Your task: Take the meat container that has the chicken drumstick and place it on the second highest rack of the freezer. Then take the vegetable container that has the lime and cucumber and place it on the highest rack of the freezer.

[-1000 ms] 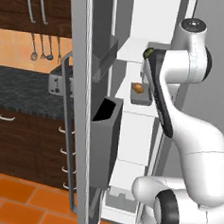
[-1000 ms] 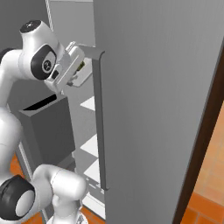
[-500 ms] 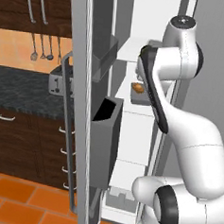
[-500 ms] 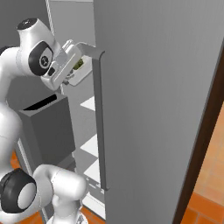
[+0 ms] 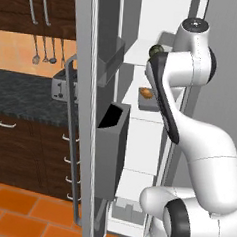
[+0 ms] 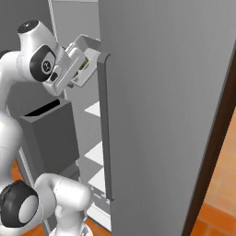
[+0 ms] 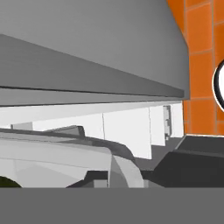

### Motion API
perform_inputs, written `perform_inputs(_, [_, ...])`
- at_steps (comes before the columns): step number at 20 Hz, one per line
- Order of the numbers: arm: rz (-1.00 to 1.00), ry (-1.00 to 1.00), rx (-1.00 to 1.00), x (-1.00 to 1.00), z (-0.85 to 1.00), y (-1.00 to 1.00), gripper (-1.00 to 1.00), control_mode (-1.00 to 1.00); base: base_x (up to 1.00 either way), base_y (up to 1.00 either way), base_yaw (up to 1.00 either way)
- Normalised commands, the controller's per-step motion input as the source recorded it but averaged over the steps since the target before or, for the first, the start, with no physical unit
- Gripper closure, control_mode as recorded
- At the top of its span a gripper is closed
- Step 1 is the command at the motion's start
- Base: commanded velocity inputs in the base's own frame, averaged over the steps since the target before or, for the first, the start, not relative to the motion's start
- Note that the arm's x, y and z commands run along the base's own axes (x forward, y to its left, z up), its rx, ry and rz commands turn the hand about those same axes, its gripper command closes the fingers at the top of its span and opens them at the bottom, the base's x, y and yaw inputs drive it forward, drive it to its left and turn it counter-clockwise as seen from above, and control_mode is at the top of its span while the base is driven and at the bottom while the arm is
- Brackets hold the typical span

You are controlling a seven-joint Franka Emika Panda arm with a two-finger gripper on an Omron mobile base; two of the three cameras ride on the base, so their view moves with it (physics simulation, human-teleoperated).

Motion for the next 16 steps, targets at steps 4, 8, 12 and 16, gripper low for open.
perform_inputs(4, [0.17, 0.03, 0.00, 0.12, 0.00, 0.00, 1.00, -1.00, 0.00, 0.00, 0.00])
perform_inputs(8, [0.14, 0.02, 0.00, 0.17, -0.01, 0.00, 1.00, -1.00, 0.00, 0.00, 0.00])
perform_inputs(12, [0.10, 0.01, -0.01, 0.02, 0.00, 0.01, 1.00, -1.00, 0.00, 0.00, 0.00])
perform_inputs(16, [0.06, 0.00, 0.00, -0.23, 0.00, 0.00, 1.00, -1.00, 0.00, 0.00, 0.00])
